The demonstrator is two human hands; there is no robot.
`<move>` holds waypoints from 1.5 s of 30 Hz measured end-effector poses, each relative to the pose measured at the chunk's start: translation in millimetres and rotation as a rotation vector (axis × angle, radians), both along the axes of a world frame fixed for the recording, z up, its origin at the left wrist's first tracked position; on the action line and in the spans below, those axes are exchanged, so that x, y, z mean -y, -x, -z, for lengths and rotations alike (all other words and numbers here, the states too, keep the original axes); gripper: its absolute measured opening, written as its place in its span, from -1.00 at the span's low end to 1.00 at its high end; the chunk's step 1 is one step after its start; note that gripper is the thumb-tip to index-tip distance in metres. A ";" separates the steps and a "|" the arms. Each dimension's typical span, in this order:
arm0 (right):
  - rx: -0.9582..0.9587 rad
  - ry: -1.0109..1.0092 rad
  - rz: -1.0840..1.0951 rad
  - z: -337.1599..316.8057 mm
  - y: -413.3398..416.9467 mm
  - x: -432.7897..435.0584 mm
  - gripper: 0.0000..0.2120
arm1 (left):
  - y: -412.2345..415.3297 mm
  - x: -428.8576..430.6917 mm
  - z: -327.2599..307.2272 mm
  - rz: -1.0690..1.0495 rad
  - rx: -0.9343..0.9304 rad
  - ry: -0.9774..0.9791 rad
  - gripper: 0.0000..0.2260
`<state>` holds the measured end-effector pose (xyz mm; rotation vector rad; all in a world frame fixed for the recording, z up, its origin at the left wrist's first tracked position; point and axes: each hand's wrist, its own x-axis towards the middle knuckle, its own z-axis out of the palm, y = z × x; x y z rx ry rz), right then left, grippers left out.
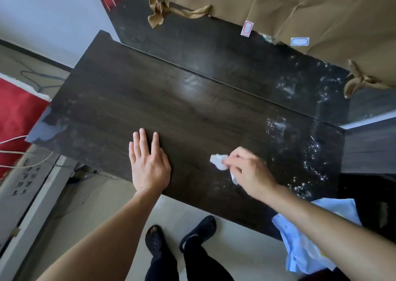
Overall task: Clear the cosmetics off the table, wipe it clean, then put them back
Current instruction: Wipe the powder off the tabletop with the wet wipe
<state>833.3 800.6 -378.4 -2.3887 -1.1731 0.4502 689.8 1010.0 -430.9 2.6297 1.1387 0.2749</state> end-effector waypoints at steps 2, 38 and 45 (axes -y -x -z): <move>0.088 -0.015 0.213 0.1 -45.9 -8.1 -0.82 | -0.2 -0.1 1.0 -0.002 0.009 -0.002 -0.58; 0.137 -0.029 0.407 25.8 95.7 -4.8 -0.62 | 6.2 -4.7 8.5 0.075 0.056 0.052 -0.61; -0.006 0.141 0.260 13.1 176.2 61.6 -0.58 | 4.8 -4.5 9.2 0.062 0.073 0.047 -0.63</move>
